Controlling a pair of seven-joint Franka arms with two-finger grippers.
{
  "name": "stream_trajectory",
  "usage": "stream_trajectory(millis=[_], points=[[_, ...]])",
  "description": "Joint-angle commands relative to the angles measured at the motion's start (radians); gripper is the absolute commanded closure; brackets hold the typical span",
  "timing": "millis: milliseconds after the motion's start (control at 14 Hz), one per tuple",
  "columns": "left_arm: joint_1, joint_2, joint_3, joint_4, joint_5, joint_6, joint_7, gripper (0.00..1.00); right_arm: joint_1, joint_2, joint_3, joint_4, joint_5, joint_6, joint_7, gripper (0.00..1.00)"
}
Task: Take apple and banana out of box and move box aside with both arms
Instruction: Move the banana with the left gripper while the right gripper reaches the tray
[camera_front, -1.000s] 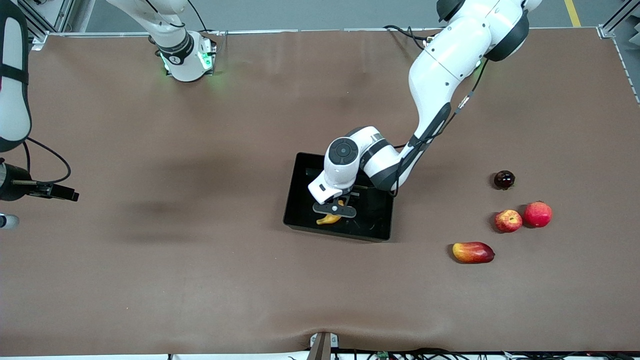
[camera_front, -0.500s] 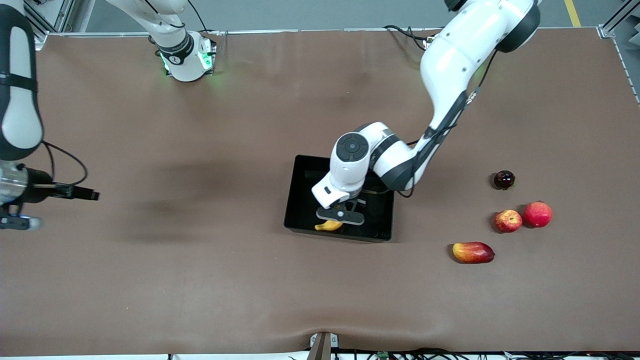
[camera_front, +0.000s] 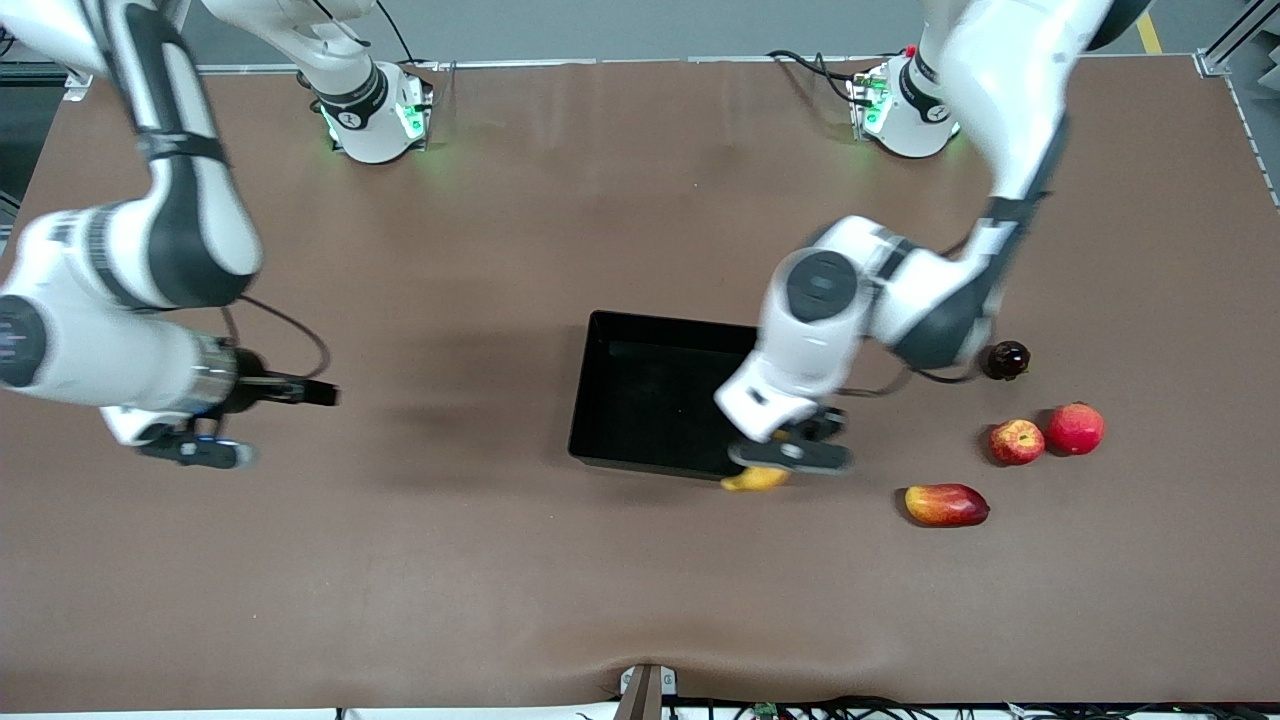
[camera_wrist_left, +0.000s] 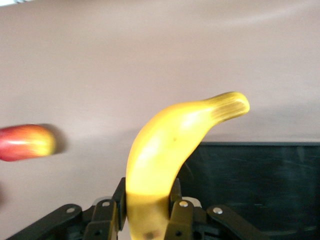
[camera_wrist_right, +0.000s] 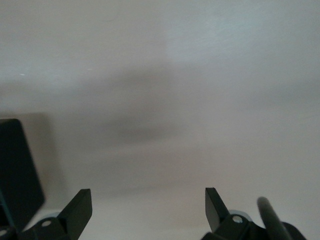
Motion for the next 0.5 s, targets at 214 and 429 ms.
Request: stream_trajectory(millis=[214, 429], points=[[0.263, -0.004, 0.002, -0.025, -0.011, -0.013, 0.481, 1.00, 0.170, 0.101, -0.009, 0.015, 0.142, 0.173, 0.196, 0.00], [0.332, 0.034, 0.031, -0.024, 0.106, 0.048, 0.677, 1.00, 0.240, 0.173, -0.009, 0.040, 0.149, 0.230, 0.248, 0.00]])
